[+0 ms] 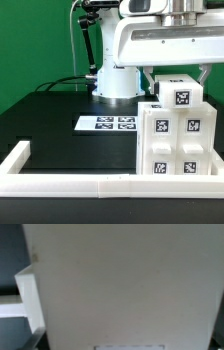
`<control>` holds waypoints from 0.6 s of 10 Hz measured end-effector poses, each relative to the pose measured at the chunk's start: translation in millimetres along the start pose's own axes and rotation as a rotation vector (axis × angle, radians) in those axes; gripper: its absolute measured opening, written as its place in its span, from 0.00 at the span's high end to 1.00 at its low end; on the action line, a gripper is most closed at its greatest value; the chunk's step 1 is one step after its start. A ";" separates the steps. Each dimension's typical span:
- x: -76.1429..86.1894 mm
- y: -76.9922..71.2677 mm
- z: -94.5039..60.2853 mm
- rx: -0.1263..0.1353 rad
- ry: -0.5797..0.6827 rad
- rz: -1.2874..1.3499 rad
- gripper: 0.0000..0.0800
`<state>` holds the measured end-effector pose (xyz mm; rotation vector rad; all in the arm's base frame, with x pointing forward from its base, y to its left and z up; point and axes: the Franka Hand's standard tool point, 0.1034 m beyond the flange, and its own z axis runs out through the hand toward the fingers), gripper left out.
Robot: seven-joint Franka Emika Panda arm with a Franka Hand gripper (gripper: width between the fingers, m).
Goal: Assemble cabinet
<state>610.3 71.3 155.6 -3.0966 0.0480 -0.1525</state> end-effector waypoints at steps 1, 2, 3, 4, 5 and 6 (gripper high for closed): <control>2.3 -0.6 0.1 0.001 0.016 -0.001 0.32; 3.8 -1.0 0.3 0.002 0.031 -0.001 0.32; 5.4 -1.3 0.6 0.002 0.049 -0.002 0.32; 7.2 -1.3 0.6 0.004 0.076 -0.002 0.32; 7.6 -1.6 0.6 0.005 0.094 -0.003 0.32; 8.2 -1.9 0.7 0.006 0.102 -0.003 0.32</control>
Offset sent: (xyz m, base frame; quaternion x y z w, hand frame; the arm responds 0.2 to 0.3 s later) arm -0.0124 0.0002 -0.0149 0.0034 0.0266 0.0129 0.9996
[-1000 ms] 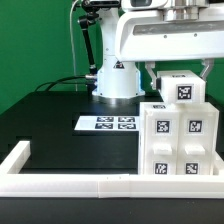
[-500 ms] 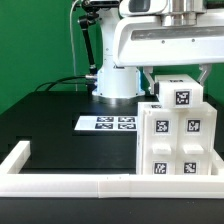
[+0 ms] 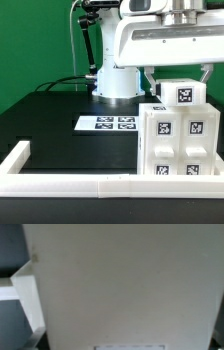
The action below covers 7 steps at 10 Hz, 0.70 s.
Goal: Assemble cabinet
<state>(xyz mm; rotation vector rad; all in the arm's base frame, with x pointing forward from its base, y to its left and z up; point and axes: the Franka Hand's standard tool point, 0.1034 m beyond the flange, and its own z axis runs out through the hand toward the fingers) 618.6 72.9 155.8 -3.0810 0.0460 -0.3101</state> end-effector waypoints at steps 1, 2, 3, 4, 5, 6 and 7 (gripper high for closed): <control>0.4 0.2 0.0 0.001 0.004 0.001 0.32; 0.2 0.5 -0.1 0.001 0.002 0.004 0.32; -1.0 2.7 -0.6 0.003 -0.015 0.027 0.32; -3.1 5.6 -0.9 0.013 -0.039 0.063 0.32; -4.0 8.1 -0.9 0.025 -0.050 0.094 0.32; -4.2 8.6 -0.8 0.035 -0.052 0.114 0.32; -4.2 8.7 -0.5 0.044 -0.051 0.133 0.32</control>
Offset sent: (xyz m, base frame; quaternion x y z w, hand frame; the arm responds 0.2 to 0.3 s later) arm -0.0100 -0.0104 0.0076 0.0154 -0.0729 0.1151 0.9906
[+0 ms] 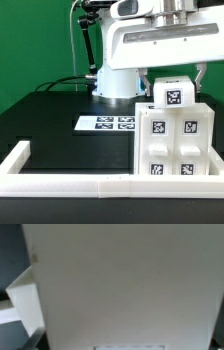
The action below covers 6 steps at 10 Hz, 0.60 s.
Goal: Assemble cabinet
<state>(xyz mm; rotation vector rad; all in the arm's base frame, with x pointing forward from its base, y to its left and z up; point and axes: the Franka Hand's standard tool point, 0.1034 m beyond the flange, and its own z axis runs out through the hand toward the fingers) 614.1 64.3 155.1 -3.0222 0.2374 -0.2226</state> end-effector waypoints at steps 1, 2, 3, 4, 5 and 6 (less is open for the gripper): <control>0.7 -1.2 0.2 0.001 0.009 0.003 0.32; 2.7 -3.2 0.7 0.003 0.034 -0.001 0.32; 4.5 -5.8 1.0 0.004 0.062 -0.007 0.32; 5.2 -7.3 0.9 0.005 0.072 -0.011 0.32; 5.4 -7.1 0.6 0.005 0.071 -0.012 0.32; 5.4 -7.3 0.6 0.005 0.071 -0.012 0.32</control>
Offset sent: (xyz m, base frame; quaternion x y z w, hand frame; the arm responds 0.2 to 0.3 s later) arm -0.0037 0.0067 -0.0160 -0.0224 0.0249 -0.0032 0.9994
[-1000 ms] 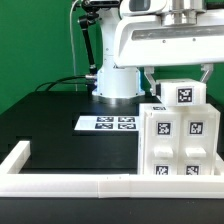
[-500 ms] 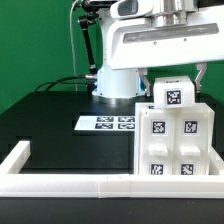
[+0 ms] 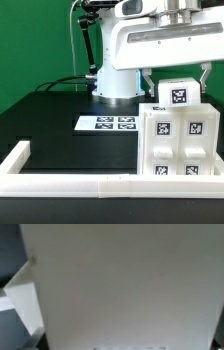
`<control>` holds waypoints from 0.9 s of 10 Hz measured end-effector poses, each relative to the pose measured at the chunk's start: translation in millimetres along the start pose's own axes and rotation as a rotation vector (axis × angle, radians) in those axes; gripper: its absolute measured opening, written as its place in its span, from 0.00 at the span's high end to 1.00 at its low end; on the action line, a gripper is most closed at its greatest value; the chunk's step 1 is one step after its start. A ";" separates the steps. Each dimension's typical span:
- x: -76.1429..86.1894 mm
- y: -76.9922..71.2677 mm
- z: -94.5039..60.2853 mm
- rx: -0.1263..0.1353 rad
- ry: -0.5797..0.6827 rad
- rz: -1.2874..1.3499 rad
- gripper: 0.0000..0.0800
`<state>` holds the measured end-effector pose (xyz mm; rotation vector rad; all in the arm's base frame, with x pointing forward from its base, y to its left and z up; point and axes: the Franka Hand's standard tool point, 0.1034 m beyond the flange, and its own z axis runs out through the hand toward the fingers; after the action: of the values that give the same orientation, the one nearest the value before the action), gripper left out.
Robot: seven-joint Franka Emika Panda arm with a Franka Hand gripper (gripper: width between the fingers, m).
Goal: Assemble cabinet
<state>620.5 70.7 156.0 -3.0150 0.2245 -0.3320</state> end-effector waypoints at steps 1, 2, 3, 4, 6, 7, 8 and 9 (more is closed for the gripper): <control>0.0 0.0 0.0 0.000 0.000 0.000 0.32; 0.0 0.0 0.0 0.000 0.000 0.000 0.32; 0.0 -0.1 0.0 0.001 0.000 0.008 0.32; 0.0 -0.1 0.0 0.001 0.000 0.021 0.32; -0.3 -0.2 0.1 0.006 -0.001 0.112 0.32; -2.0 0.1 0.6 0.011 -0.003 0.240 0.32; -2.5 -0.4 0.7 0.017 0.008 0.358 0.32; -3.4 -3.1 0.9 0.021 0.013 0.459 0.32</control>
Offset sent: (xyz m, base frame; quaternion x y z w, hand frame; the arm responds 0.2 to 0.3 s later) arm 0.0000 0.0000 0.0000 0.0000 0.0000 0.0650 0.9979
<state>617.9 74.4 154.9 -2.8235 0.8841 -0.3039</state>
